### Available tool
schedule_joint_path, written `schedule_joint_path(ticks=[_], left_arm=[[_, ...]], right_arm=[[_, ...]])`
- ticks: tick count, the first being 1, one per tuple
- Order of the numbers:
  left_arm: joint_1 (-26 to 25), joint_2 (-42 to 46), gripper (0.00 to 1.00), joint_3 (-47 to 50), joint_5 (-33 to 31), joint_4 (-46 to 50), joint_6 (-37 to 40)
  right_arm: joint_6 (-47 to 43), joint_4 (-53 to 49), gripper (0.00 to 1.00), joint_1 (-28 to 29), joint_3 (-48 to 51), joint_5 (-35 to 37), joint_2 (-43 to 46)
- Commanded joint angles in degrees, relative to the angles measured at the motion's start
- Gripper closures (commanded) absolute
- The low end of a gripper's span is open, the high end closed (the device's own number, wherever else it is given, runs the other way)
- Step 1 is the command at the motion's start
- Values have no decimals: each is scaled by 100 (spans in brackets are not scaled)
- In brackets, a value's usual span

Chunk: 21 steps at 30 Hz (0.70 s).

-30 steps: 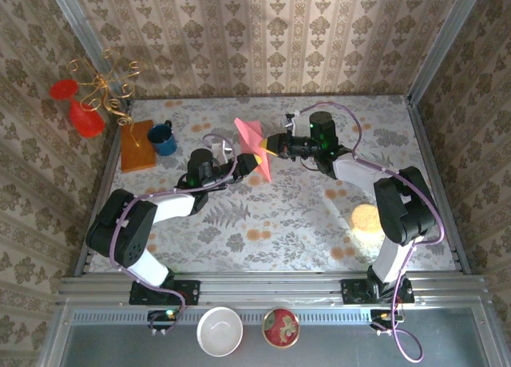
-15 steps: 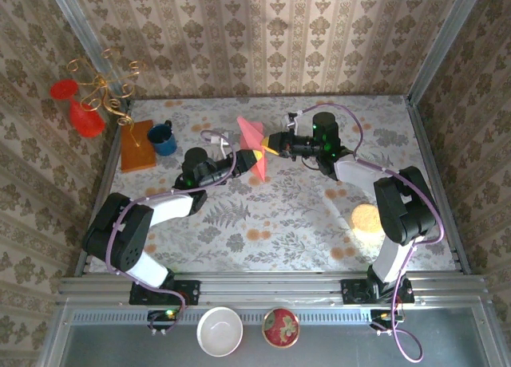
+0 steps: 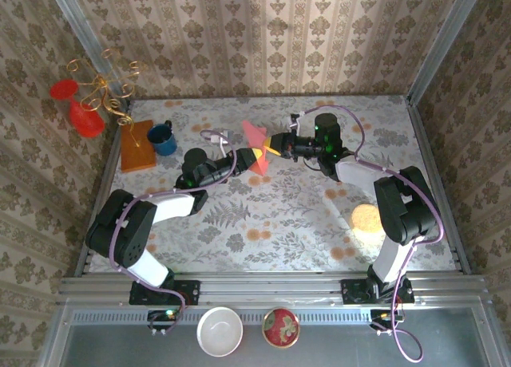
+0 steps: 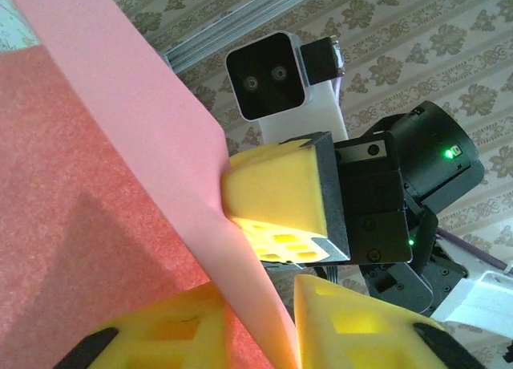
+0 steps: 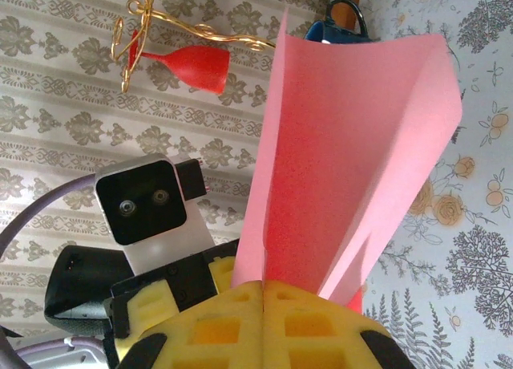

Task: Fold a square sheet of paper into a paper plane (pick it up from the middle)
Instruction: Turn over the paper at the center of the table.

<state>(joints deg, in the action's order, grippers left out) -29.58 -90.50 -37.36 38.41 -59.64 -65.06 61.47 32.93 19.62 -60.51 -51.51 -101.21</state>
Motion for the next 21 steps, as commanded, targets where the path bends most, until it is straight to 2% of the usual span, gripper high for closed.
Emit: schedule_joint_path(ticks=[1, 5, 11, 14, 17, 19, 21], left_arm=[[23, -132, 78, 9, 43, -206, -136], [34, -178, 85, -14, 52, -191, -152], [66, -103, 89, -25, -24, 211, 61], [71, 35, 89, -55, -113, 787, 417], [73, 308, 89, -206, -396, 2032, 1097], [29, 570, 89, -480, -757, 3425, 1810], [-184, 838, 89, -1086, -1667, 5510, 2925]], right_arm=[[13, 126, 98, -28, 39, -176, 154], [1, 105, 91, -35, 39, -184, 171], [-560, -860, 60, -190, 65, 194, 447], [-1120, -1582, 52, -288, 83, 579, 727], [-1605, -2168, 48, -391, 130, 978, 1002], [-1882, -2487, 46, -432, 183, 1273, 1188], [-2139, -2710, 44, -439, 284, 1639, 1382]])
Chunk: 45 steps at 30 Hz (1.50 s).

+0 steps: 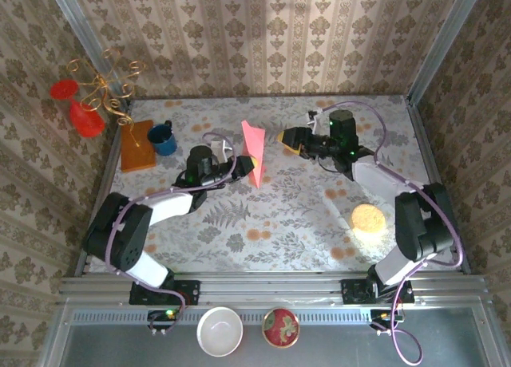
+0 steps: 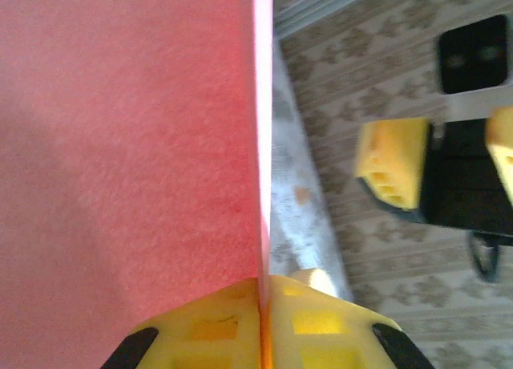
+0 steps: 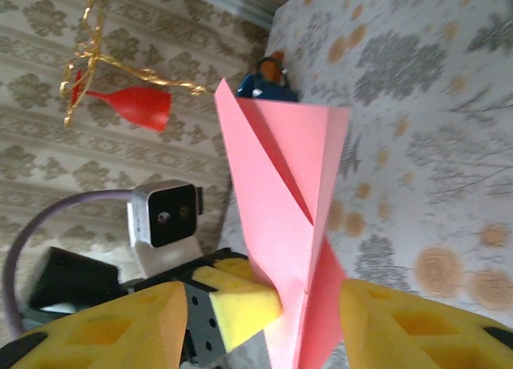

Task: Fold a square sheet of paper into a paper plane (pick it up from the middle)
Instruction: Turn over the paper at the center of the table.

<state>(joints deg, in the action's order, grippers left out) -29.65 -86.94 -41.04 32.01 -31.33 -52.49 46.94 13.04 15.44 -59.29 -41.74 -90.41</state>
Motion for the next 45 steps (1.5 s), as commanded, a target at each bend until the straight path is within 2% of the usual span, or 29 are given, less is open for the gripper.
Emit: schedule_joint_path(ticks=[1, 3, 5, 11, 15, 18, 25, 31, 34, 38, 45], left_arm=[[-322, 518, 89, -1043, -1605, 3533, 2141], [-608, 385, 89, -1777, -2872, 5057, 2918], [-761, 144, 89, -2308, -3670, 5907, 3309], [-1165, -650, 89, -3273, -5623, 7045, 3905], [-1316, -1524, 90, -3995, -7187, 8019, 3802], [-1305, -2075, 90, -4332, -7702, 8448, 3654], [-1306, -2902, 91, -4575, -7847, 8462, 3623], [-1301, -3373, 90, -4589, -7572, 8235, 3606], [-1305, -3528, 89, -4570, -7266, 8091, 3554], [-1300, -3576, 84, -4518, -6536, 7891, 3499], [-1313, -3160, 76, -4319, -5773, 7599, 3269]], right_arm=[[-741, -736, 43, -19, 236, 816, 379], [-758, -570, 42, -23, 457, 1112, 540], [-747, -441, 41, -23, 607, 1319, 641], [-1034, -882, 40, -23, 630, 1888, 845], [-1099, -1091, 40, -46, 706, 2271, 952], [-1029, -1061, 40, -117, 802, 2285, 934], [-845, -963, 40, -254, 936, 2166, 824], [-757, -979, 40, -349, 963, 2125, 782], [-726, -1003, 40, -358, 966, 2117, 729], [-676, -984, 40, -367, 948, 2074, 666], [-577, -885, 39, -371, 966, 2086, 626]])
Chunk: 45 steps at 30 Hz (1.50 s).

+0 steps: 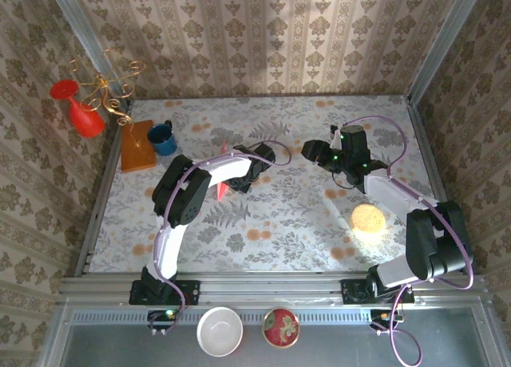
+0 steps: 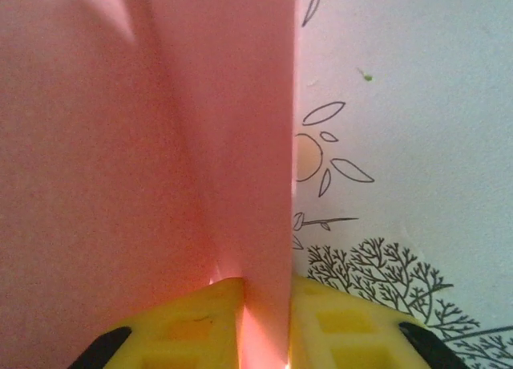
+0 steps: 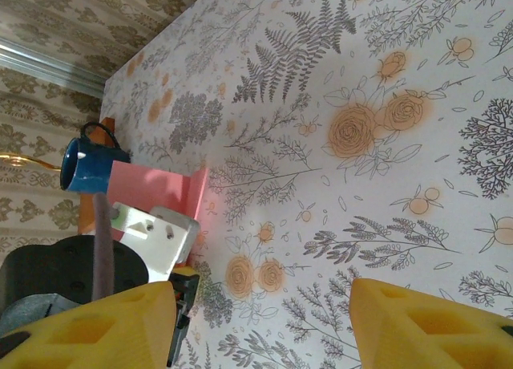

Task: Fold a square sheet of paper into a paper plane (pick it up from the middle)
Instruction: Turn over the paper at the center of the table, then move the paper to the center of the table.

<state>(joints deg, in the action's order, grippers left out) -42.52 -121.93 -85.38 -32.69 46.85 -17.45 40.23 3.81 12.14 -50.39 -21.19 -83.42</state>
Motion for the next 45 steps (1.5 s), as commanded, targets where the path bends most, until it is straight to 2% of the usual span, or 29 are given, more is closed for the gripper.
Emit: schedule_joint_path(ticks=[1, 3, 7, 10, 14, 18, 21, 26, 30, 37, 45], left_arm=[[-22, 414, 74, 148, 792, -266, -261], [-52, 577, 67, 186, 989, -296, -342], [-80, 897, 63, 439, 1589, -564, -679], [-130, 1206, 61, 855, 2359, -1115, -1049], [-216, 1729, 53, 1454, 3451, -1959, -1548], [-197, 2299, 44, 1823, 3636, -2058, -2158], [-31, 2781, 39, 2258, 3758, -2244, -2328], [789, 3201, 32, 2887, 4193, -2764, -2428], [1339, 3021, 30, 3060, 4647, -3203, -2406], [1839, 2418, 30, 2676, 4683, -3235, -2074], [1914, 1874, 31, 2324, 4798, -3060, -1797]], right_arm=[[111, 30, 39, -37, 76, 48, -86], [164, 15, 38, -40, 71, 101, -96], [217, 34, 37, -36, 105, 218, -87], [285, 100, 37, -37, 148, 281, -69], [429, 127, 37, -36, 114, 250, -113], [330, -197, 37, -26, -199, -55, -336], [307, -210, 37, 8, -304, -273, -512], [394, 70, 36, 169, -247, -234, -629], [397, 224, 33, 279, -227, -211, -675], [449, 230, 32, 412, -297, -254, -857], [530, 228, 32, 458, -394, -333, -1094]])
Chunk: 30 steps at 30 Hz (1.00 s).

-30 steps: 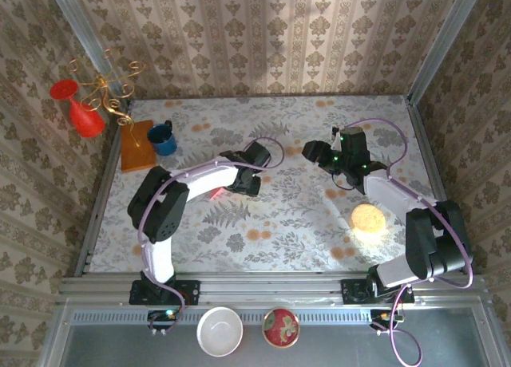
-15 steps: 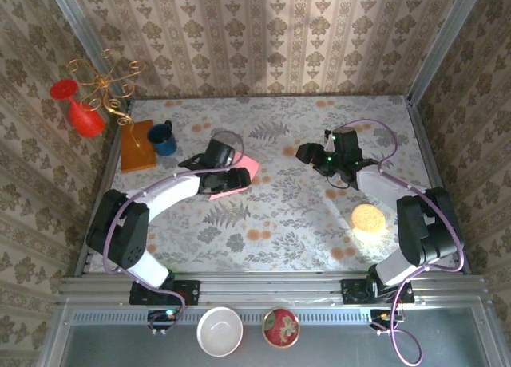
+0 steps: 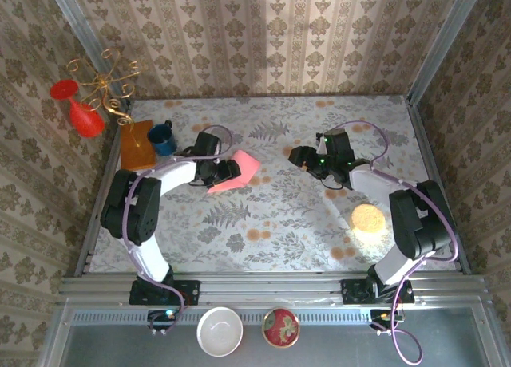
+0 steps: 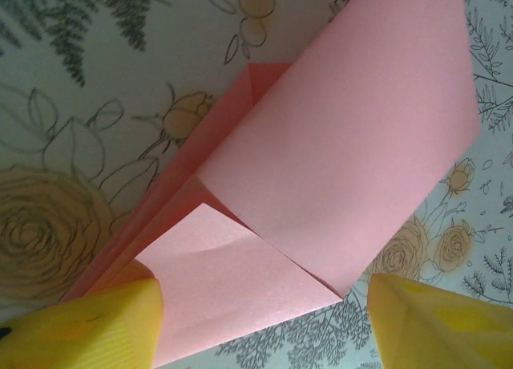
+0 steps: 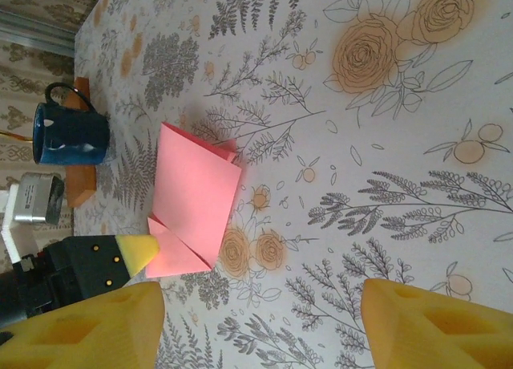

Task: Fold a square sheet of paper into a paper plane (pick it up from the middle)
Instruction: Move the paper to the center of the table.

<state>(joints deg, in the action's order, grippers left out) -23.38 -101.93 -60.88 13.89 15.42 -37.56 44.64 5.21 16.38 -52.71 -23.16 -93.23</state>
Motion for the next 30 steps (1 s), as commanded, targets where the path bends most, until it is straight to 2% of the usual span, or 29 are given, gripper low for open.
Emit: schedule_joint_path(ticks=[1, 7, 12, 16, 20, 26, 30], left_arm=[[3, -171, 32, -109, 158, 75, 214], [-17, -249, 34, 155, 369, -78, 110], [-235, -180, 36, 370, 567, -145, -143], [-622, -102, 40, 490, 562, -196, -672], [-855, -55, 46, 686, 588, -634, -1359], [-853, 15, 53, 1087, 671, -1188, -2152], [-844, 121, 54, 1066, 955, -1350, -2183]], right_arm=[[122, 87, 33, 49, -171, -146, -142], [420, 279, 33, 132, 16, -266, -253], [795, 400, 34, 335, 280, -209, -250], [1178, 393, 34, 733, 449, 21, -291], [1706, 513, 37, 1109, 647, 177, -404], [2174, 529, 44, 1455, 684, 371, -548], [2303, 586, 47, 1464, 618, 334, -699]])
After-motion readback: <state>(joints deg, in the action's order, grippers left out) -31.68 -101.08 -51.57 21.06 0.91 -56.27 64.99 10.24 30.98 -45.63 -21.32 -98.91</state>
